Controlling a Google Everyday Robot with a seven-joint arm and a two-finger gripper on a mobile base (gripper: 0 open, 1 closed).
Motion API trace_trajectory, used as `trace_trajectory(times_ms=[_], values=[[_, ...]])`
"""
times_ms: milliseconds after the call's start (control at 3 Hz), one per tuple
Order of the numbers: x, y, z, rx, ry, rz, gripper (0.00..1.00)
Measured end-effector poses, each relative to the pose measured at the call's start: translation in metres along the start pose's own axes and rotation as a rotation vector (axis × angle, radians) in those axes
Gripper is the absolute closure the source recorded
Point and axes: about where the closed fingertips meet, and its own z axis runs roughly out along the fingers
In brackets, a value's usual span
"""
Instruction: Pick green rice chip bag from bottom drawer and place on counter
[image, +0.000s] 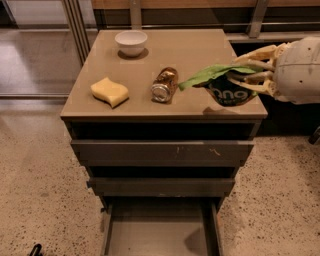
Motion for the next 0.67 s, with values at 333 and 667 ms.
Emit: trace_trajectory(times_ms=[333,667], values=[[0.000,-0.021,0.027,-0.013,-0.002,0.000,1.00],[-0.001,-0.034,0.059,-0.043,-0.008,0.003,1.00]])
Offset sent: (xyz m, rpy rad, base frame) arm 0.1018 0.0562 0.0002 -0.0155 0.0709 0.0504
